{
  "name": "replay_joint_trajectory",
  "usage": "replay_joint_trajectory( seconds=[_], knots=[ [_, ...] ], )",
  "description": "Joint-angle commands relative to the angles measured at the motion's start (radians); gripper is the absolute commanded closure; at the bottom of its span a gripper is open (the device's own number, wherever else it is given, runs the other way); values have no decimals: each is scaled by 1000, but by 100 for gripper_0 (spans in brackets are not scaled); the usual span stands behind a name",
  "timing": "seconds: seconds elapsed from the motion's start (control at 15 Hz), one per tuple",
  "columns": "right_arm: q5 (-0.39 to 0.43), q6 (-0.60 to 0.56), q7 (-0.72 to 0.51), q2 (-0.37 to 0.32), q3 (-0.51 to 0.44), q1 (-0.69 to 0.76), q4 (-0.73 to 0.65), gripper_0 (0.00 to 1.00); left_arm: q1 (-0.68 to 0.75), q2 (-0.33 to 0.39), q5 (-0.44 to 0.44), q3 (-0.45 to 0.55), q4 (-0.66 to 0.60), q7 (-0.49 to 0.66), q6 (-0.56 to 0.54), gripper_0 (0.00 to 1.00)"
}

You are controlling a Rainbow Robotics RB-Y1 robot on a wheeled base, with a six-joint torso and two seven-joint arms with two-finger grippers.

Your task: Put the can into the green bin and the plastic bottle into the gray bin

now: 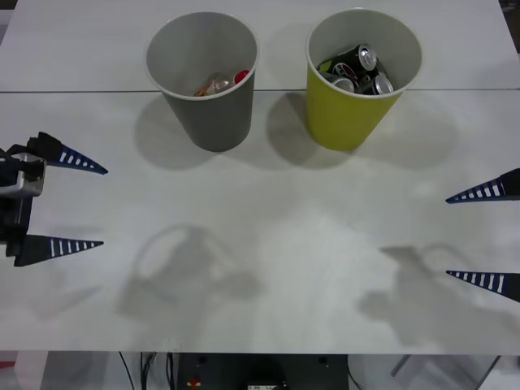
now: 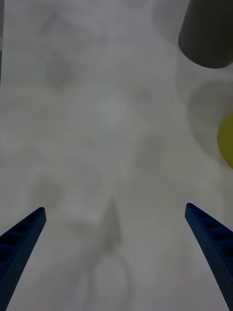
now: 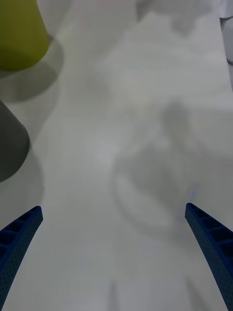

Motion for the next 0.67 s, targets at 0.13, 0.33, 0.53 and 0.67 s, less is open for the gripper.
replay_joint_trajectory(
  seconds=[0.13,0.33,0.53,0.67],
  knots=[
    [0,0,0,0,0,0,0,0,1,-37,-12,0,1,-12,-1,0],
    [0,0,0,0,0,0,0,0,0,-44,-32,0,1,-12,-2,0],
    [0,0,0,0,0,0,0,0,0,-46,-33,3,1,-12,-2,0],
    [0,0,0,0,0,0,0,0,0,-46,-33,3,1,-12,-2,0]
  ],
)
